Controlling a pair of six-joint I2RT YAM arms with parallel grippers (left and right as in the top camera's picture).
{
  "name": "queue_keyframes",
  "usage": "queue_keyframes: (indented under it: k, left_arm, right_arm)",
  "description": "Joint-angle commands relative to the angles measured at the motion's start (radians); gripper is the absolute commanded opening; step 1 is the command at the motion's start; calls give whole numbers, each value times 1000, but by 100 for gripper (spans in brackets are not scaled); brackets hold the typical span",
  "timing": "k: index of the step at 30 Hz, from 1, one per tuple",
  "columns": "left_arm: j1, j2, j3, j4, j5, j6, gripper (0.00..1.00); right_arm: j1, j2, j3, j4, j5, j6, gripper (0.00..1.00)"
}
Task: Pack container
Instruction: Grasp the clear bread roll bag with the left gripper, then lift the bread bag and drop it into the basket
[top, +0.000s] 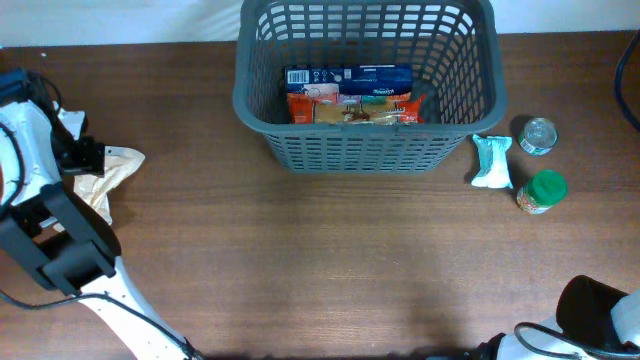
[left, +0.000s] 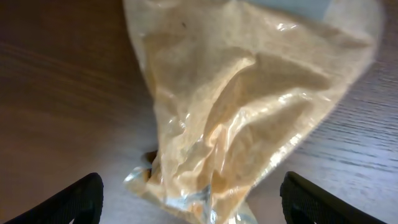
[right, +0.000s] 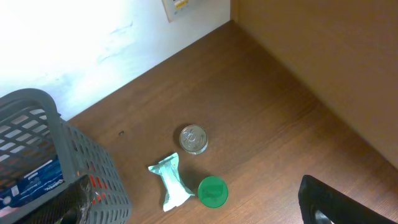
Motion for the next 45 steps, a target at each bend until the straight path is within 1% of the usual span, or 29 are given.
queue_keyframes:
  k: [1,8,9,11,13,14,17,21,24,27,28,31,33,38,40,43,45]
  left_arm:
    - [24,71,3,6,18,19,83]
    - [34,174,3,4,65,19,82]
    - [34,187,3,3,72,19,80]
    - [34,204,3,1,77,19,74]
    - [34,214,3,-9,104,19,57]
    - [34,214,3,-13,122,19,41]
    - [33,213,4,-23,161,19,2]
    - [34,213,14,-55,220,16,2]
    - [34,206,102,-125,335,8,1]
    - [34,192,238,-193,483,1,2]
    - [33,184,312,-223,534,-20,1]
    - [29,164,494,-281,607,-74,2]
    - [22,143,615,-301,637,-86,2]
    - [-27,69,888,-309,647,-149,2]
    - [-59,39,971,-299,693,-155,2]
    - [-129,-5,1071,-266,779,-154,2]
    - [-192,-53,1067,-212,783,-153,2]
  right_arm:
    - [-3,0,-4,3,11,4,99]
    - [-3,0,-4,3,11,4,98]
    - [-3,0,-4,3,11,4,99]
    - [-3,0,-4,3,11,4,99]
    - [-3,0,-4,3,11,4,99]
    - [-3,0,-4,3,11,4,98]
    - [-3,0,-4,3,11,4,99]
    - [-3,0,-4,3,11,4,99]
    - [-3,0,-4,3,11,4,99]
    - [-3,0,-4,3,11,4,99]
    - [-3,0,-4,3,12,4,99]
    - [-3,0,-4,3,11,4,99]
    - [-3,0,-4,3,11,4,99]
    - [-3,0,-4,3,11,4,99]
    - [-3,0,-4,3,11,4,99]
    - [-3,0,-4,3,11,4,99]
    - [-3,0,-4,3,11,4,99]
